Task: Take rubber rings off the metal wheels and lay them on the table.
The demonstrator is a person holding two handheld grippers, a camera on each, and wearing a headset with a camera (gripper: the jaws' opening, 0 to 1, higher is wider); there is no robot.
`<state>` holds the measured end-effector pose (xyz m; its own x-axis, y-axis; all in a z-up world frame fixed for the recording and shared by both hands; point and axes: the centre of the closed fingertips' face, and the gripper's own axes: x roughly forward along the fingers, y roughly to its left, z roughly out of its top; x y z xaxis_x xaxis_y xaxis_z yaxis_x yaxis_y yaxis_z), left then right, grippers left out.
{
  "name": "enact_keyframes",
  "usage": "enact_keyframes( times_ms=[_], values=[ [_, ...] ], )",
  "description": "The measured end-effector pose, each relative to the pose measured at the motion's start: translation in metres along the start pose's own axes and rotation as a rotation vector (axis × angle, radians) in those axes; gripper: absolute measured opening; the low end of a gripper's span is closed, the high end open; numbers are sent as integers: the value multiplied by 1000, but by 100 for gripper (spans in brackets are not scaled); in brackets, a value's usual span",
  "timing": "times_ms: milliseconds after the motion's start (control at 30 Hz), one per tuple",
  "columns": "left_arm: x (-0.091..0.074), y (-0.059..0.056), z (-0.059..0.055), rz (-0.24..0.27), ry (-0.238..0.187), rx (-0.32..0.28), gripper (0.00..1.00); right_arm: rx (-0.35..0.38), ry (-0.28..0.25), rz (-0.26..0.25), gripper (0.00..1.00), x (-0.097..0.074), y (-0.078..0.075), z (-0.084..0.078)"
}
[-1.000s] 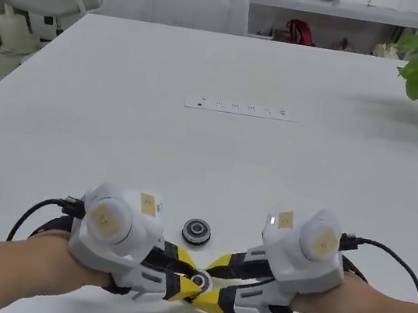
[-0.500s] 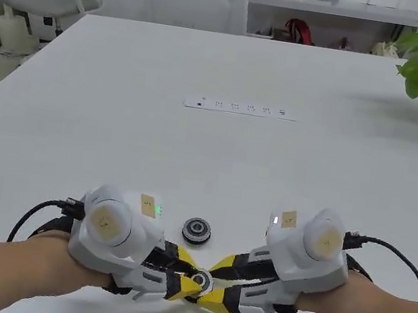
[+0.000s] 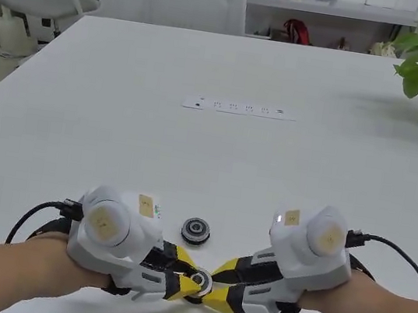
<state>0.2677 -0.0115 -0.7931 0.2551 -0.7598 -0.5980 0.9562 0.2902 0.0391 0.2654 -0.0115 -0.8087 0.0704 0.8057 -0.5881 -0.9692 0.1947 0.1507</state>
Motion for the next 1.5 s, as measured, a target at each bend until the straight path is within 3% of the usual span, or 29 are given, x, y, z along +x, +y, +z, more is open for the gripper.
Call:
enact_keyframes(
  times_ms=[833,1500],
  values=[
    [0,0,0,-2,-2,4,13,81,13,-6,1,-4,-4,-5],
    [0,-1,0,1,0,2,13,230,-32,13,0,-11,-7,-1]
  ],
)
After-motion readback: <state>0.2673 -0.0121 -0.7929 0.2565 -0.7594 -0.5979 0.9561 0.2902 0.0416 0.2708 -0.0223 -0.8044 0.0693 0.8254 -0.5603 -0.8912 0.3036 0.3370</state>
